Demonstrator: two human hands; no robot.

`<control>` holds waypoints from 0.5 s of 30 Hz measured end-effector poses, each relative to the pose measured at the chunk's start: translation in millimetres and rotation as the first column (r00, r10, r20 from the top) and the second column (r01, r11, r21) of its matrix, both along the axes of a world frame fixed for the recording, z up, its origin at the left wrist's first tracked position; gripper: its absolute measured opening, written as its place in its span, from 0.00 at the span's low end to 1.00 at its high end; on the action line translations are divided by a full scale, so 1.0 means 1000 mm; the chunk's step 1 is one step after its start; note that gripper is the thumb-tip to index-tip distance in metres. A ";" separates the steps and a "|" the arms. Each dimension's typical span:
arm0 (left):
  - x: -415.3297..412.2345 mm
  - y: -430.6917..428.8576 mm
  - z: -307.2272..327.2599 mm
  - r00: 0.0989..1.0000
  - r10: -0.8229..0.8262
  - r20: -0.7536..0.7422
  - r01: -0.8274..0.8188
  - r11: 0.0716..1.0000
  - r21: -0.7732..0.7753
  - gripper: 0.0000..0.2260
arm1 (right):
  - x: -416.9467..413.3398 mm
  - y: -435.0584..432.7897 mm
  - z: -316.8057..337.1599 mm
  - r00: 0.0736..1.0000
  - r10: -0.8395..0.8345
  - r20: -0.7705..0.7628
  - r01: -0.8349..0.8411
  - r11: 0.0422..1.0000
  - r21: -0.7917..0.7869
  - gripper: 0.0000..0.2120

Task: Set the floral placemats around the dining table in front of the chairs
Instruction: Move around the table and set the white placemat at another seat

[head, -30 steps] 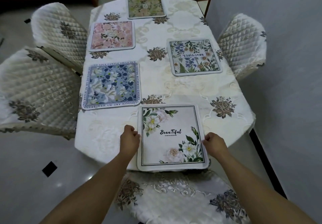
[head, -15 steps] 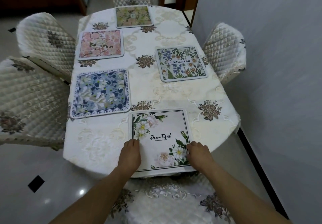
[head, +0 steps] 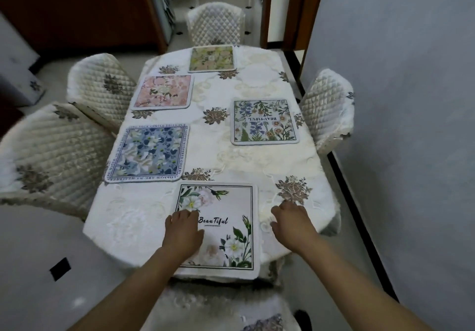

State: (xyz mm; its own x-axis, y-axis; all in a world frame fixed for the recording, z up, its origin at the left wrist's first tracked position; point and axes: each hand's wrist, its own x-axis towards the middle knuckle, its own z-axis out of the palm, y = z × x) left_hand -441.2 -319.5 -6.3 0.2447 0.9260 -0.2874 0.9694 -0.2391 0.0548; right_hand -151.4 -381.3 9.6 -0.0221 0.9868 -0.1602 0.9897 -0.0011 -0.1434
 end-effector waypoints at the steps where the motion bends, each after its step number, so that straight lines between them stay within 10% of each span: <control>1: 0.014 -0.006 0.007 1.000 0.014 -0.013 -0.014 1.000 0.015 0.22 | 0.016 0.001 0.006 1.000 0.021 0.000 -0.021 0.999 0.027 0.12; 15: 0.149 -0.048 0.064 0.994 0.099 0.052 -0.103 0.992 0.079 0.27 | 0.136 0.012 0.074 0.977 0.192 0.093 -0.198 0.979 0.056 0.12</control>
State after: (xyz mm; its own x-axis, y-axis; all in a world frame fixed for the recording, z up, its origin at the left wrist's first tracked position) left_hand -292.4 -367.6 57.3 0.1605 0.9664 -0.2006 0.9856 -0.1458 0.0858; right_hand -15.4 -369.2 83.3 -0.2036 0.9733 -0.1060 0.9787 0.1993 -0.0503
